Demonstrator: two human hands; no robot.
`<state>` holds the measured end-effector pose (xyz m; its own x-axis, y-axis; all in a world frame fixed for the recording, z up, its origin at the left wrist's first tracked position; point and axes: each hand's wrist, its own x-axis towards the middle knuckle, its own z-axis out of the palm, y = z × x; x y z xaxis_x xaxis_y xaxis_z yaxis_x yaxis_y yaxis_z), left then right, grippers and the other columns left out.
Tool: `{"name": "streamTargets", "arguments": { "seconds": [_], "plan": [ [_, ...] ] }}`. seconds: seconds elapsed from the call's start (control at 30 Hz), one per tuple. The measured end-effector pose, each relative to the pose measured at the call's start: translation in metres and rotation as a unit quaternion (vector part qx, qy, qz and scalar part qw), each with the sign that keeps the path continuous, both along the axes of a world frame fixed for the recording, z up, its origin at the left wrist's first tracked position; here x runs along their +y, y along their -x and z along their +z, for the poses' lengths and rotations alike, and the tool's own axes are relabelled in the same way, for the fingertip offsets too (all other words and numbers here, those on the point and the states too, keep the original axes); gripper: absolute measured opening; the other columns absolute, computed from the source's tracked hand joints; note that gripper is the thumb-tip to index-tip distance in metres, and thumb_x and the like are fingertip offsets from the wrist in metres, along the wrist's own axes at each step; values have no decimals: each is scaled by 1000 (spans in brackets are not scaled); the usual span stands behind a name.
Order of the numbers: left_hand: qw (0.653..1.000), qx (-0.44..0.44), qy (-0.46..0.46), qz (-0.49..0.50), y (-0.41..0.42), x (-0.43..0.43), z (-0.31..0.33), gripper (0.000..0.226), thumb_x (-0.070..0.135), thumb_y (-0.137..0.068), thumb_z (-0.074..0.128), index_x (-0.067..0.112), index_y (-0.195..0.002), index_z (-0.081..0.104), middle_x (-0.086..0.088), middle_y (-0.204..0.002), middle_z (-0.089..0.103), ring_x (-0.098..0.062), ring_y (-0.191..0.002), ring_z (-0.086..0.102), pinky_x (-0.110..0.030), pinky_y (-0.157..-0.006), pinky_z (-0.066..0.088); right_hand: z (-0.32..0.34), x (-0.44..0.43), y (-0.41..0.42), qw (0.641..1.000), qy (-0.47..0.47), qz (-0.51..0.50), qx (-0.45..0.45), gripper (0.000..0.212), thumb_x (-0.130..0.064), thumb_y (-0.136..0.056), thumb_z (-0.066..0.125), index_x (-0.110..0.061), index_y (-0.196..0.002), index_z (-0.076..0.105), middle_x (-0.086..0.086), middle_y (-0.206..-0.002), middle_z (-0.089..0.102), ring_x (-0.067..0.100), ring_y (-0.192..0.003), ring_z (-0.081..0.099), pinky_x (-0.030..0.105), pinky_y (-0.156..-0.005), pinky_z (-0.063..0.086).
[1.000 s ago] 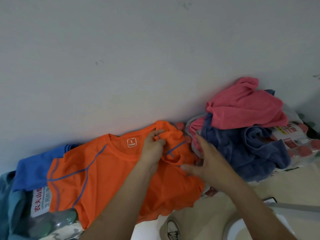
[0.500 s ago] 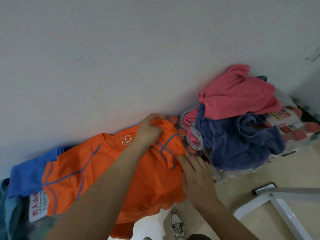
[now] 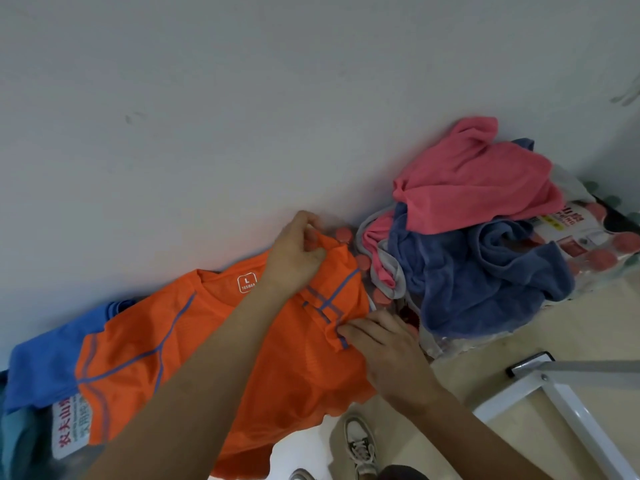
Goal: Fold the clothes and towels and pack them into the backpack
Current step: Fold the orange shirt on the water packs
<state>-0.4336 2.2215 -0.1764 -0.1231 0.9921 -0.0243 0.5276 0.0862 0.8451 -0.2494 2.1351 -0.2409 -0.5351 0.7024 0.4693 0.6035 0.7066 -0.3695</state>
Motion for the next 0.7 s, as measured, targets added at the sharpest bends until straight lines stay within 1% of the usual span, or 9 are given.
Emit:
{"name": "streamTargets", "arguments": {
  "seconds": [0.1, 0.17, 0.2, 0.33, 0.4, 0.47, 0.57, 0.63, 0.7],
  "plan": [
    [989, 100, -32, -106, 21, -26, 4, 46, 1, -50, 50, 23, -88, 64, 4, -94, 58, -7, -84, 54, -17, -79, 43, 1, 0, -1, 1000, 17, -5, 11, 39, -8, -73, 48, -19, -108, 62, -4, -105, 65, 15, -94, 53, 30, -78, 49],
    [966, 194, -18, -167, 34, -37, -4, 53, -3, -54, 59, 23, -98, 70, 3, -105, 57, -8, -97, 52, -15, -89, 38, 1, -1, -1, 1000, 24, -6, 15, 38, -9, -74, 49, -20, -109, 59, -3, -106, 63, 16, -94, 54, 30, -78, 47],
    [960, 213, -11, -180, 39, -39, -8, 52, -4, -58, 62, 23, -102, 71, 2, -107, 56, -8, -99, 51, -14, -90, 36, 1, -1, -1, 1000, 25, -8, 14, 37, -10, -74, 49, -21, -108, 58, -3, -106, 63, 16, -94, 54, 30, -78, 45],
    [954, 208, -5, -215, 53, -33, -14, 37, 3, -66, 70, 22, -97, 74, 5, -99, 61, -6, -83, 57, -5, -77, 36, 0, -2, -1, 999, 25, -34, 22, 31, -13, -77, 48, -22, -105, 57, -3, -102, 63, 15, -91, 54, 28, -77, 40],
    [952, 210, 11, -225, 59, -30, -15, 37, 1, -64, 75, 21, -95, 75, 8, -97, 61, -3, -78, 56, -6, -75, 39, -1, -2, -1, 998, 27, -42, 30, 30, -12, -78, 47, -20, -105, 57, -1, -101, 63, 16, -90, 54, 28, -77, 39],
    [949, 217, -9, -229, 60, -29, -17, 28, 1, -66, 76, 18, -88, 76, 6, -92, 64, -8, -77, 60, -10, -74, 43, -1, -2, -1, 998, 18, -45, 31, 31, -11, -77, 47, -20, -105, 57, -1, -101, 63, 16, -90, 53, 28, -76, 38],
    [973, 170, -34, -153, 59, -28, -17, 22, -2, -73, 71, 17, -84, 73, 13, -82, 66, -6, -74, 62, -10, -73, 44, -1, -3, 0, 999, -2, -45, 29, 33, -9, -76, 48, -20, -106, 55, -2, -103, 59, 16, -90, 51, 29, -76, 37],
    [996, 74, 1, -39, 61, -25, -18, 30, -8, -77, 64, 22, -78, 67, 16, -69, 68, -4, -65, 63, -19, -69, 50, -1, -3, 0, 999, -7, -40, 22, 33, -9, -75, 49, -20, -106, 54, -5, -105, 52, 15, -91, 50, 29, -76, 37],
    [998, -6, 59, 21, 64, -22, -21, 35, -11, -79, 59, 24, -73, 63, 10, -60, 67, -8, -56, 64, -28, -63, 54, -1, -2, -1, 999, -10, -31, 9, 34, -8, -74, 49, -20, -105, 55, -5, -105, 51, 16, -91, 49, 29, -77, 35]
  ]
}}
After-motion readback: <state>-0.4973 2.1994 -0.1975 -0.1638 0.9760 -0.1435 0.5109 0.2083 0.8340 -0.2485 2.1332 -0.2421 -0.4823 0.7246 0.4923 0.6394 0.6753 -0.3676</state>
